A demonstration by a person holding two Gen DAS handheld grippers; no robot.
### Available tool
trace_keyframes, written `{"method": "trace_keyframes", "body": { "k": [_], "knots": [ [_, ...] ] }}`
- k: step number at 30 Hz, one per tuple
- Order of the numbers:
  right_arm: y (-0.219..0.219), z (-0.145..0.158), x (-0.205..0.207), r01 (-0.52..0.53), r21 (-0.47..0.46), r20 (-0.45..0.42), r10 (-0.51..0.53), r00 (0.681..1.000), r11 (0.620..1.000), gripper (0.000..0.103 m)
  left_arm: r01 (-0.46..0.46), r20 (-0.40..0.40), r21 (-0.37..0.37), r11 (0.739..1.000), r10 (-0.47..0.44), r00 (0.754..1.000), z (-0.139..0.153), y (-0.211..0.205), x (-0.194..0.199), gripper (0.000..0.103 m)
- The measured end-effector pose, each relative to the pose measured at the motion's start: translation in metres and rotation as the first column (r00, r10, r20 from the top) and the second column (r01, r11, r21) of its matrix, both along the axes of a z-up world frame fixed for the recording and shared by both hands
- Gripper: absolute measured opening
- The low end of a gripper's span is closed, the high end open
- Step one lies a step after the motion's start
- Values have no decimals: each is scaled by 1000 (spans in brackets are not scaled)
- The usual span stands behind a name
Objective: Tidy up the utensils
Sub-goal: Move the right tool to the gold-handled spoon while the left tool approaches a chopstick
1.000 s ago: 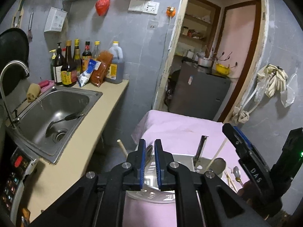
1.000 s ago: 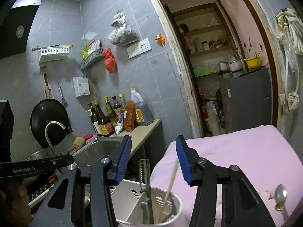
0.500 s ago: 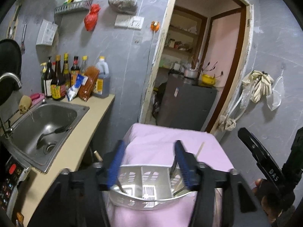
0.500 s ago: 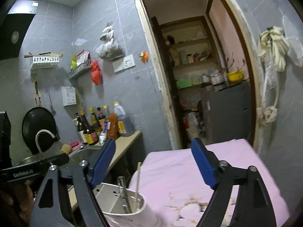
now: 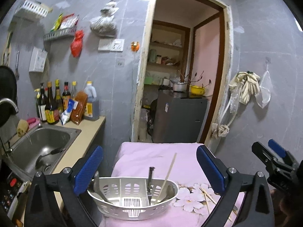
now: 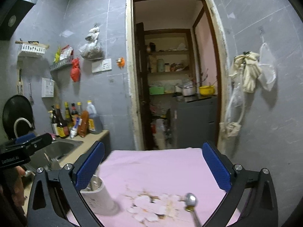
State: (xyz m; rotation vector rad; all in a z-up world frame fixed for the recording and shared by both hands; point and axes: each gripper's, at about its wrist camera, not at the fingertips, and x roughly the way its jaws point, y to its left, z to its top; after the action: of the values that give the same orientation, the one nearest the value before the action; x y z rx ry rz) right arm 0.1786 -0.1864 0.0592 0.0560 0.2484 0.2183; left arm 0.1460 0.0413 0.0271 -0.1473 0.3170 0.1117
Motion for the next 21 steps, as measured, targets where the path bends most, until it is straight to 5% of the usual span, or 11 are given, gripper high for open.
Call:
{"method": "trace_keyframes", "body": {
  "k": [8, 21],
  "knots": [
    [-41, -9, -14, 89, -28, -20, -90, 996, 996, 102, 41, 33, 103, 994, -45, 998, -11, -48, -8, 100],
    [-98, -56, -5, 138, -28, -130, -140, 982, 990, 102, 115, -72, 72, 991, -110, 991, -51, -105, 11, 100]
  ]
}}
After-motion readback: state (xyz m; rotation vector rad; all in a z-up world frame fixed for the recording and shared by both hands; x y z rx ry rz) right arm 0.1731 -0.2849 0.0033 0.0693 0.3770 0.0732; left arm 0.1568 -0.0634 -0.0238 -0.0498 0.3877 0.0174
